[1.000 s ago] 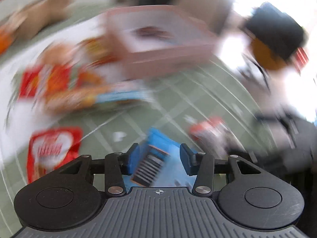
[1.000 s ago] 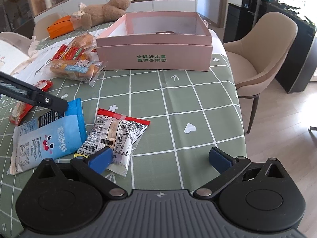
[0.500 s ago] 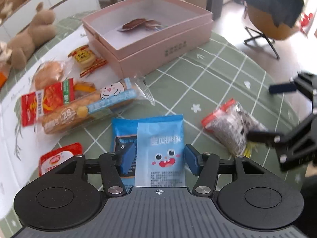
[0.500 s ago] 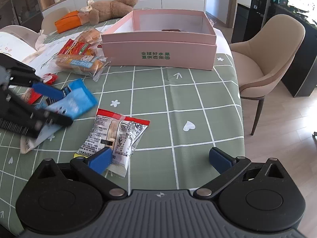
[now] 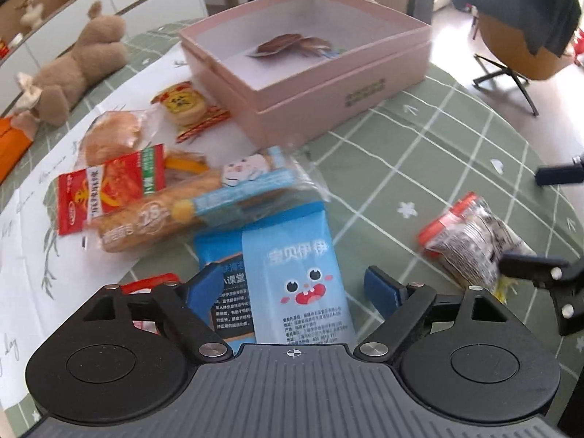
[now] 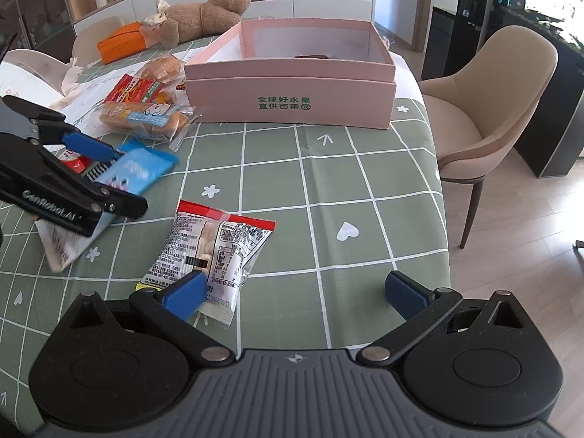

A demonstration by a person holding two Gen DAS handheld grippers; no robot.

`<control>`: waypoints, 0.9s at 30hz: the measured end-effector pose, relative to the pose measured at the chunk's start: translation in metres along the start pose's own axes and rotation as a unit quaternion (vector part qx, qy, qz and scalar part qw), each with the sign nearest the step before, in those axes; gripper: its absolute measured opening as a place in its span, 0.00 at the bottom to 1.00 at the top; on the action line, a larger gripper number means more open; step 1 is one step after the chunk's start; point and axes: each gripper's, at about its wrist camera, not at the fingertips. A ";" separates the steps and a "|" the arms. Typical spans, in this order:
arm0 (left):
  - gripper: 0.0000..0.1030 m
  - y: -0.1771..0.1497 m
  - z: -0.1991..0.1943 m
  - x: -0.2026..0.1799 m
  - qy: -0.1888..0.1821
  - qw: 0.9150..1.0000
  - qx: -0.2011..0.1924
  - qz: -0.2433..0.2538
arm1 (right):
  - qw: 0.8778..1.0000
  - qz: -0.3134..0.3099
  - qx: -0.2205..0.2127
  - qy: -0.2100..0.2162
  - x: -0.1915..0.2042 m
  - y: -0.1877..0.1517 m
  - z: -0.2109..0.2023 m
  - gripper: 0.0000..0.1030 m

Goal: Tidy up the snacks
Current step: 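Lift the blue snack bag off the pile with the left tool, then grasp the white-red packet with the right tool while the left tool holds the blue bag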

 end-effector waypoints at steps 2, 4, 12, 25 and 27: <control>0.85 0.001 -0.001 0.009 0.001 1.000 0.001 -0.024 | 1.000 0.003 -0.003 -0.002 0.000 -0.001 0.000 1.00; 0.77 0.000 -0.008 0.019 -0.018 0.998 -0.008 -0.058 | 1.000 0.007 -0.006 -0.005 0.001 -0.003 -0.001 1.00; 0.71 -0.026 -0.034 0.060 0.003 0.986 -0.054 -0.158 | 1.000 0.009 -0.020 -0.005 0.001 -0.008 -0.003 1.00; 0.82 -0.007 0.000 0.011 -0.038 0.995 -0.015 -0.089 | 1.000 0.004 -0.028 -0.002 0.001 -0.009 -0.003 1.00; 0.86 -0.004 0.007 0.014 -0.036 0.994 -0.006 -0.106 | 1.000 0.004 -0.029 -0.001 0.001 -0.010 -0.003 1.00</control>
Point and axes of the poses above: each gripper's, at about its wrist camera, not at the fingertips, and z roughly the way its jaws point, x to its left, y to its top, and after that the axes turned 14 degrees about z, right-handed
